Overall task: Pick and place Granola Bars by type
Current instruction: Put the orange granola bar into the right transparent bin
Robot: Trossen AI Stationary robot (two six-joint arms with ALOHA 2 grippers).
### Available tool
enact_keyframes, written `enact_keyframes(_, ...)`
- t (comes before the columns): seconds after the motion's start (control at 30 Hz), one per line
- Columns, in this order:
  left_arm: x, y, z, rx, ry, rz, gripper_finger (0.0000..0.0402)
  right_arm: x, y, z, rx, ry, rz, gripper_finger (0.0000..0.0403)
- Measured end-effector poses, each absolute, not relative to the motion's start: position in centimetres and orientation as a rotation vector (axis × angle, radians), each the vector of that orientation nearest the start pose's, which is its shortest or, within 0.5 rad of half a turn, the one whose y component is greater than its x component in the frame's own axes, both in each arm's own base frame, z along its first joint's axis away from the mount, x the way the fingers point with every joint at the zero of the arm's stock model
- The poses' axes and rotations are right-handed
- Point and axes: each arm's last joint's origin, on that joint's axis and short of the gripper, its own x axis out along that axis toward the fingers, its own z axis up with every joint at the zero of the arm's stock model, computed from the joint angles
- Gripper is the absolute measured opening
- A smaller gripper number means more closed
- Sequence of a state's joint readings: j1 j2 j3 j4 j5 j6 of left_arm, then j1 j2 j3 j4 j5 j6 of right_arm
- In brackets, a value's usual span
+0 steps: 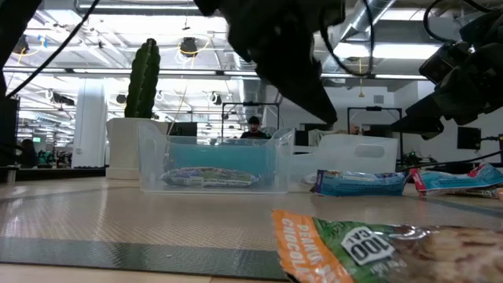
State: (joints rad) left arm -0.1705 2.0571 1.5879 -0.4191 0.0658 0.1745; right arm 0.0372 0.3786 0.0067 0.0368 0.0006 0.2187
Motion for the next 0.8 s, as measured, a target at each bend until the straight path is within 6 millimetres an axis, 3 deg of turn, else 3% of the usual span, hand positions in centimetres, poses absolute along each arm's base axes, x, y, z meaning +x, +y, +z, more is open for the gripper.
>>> enact_keyframes(0.5,40.6,-19.3,20.4,0.323,0.845,-0.544,0.0169,11.6,0.4,13.6,0.210,0.337,0.000,0.0249)
enact_keyframes(0.8,38.0,-23.9,20.3,0.331,0.862,-0.601,0.0169,11.6,0.4,13.6,0.210,0.338,-0.001,0.0249)
